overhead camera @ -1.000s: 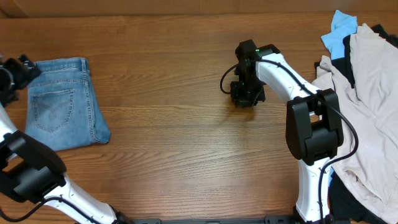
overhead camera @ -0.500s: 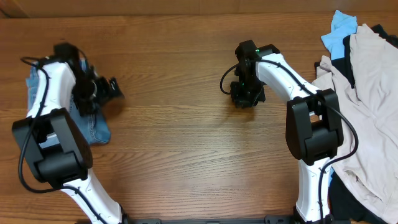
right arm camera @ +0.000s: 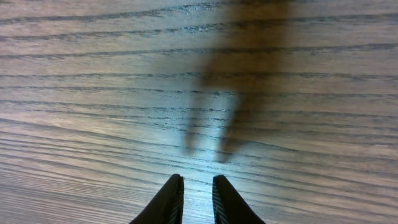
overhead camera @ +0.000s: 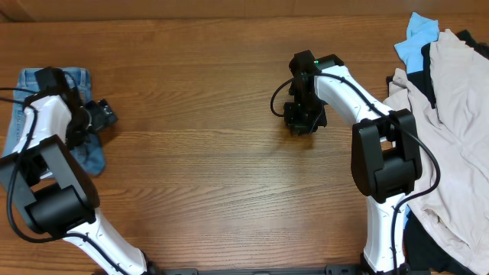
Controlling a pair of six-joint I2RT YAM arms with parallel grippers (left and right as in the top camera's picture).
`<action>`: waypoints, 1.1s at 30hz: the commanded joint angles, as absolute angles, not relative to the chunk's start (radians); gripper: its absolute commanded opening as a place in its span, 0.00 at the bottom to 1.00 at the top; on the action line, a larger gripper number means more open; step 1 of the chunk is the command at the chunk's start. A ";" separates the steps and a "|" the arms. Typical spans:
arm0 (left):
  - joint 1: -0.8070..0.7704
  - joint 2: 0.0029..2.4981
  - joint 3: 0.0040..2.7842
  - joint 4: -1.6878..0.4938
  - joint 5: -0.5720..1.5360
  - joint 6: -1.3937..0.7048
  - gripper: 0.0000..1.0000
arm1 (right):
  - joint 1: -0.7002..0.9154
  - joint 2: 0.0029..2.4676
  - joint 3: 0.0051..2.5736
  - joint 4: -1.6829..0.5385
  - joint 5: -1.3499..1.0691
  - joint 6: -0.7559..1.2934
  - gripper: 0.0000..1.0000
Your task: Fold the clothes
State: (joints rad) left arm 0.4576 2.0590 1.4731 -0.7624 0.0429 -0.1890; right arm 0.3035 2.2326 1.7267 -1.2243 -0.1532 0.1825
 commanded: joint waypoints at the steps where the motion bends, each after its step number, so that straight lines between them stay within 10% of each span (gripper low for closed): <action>1: 0.514 2.040 1.477 -0.760 0.000 -0.138 0.98 | 0.307 2.223 1.723 -1.229 -0.159 0.184 0.20; 15: 0.397 2.040 1.497 -0.781 0.244 -0.020 1.00 | 0.305 2.223 1.723 -1.201 -0.158 0.184 0.28; 19: 0.295 2.040 1.497 -0.778 0.244 -0.009 1.00 | 0.305 2.223 1.723 -1.176 -0.159 0.183 0.57; 22: 0.183 2.040 1.497 -0.753 0.263 -0.006 1.00 | 0.305 2.223 1.723 -1.115 -0.204 0.183 1.00; 33: 0.046 2.004 1.673 -1.002 0.271 -0.019 0.97 | 0.211 2.142 1.839 -1.110 -0.234 0.178 1.00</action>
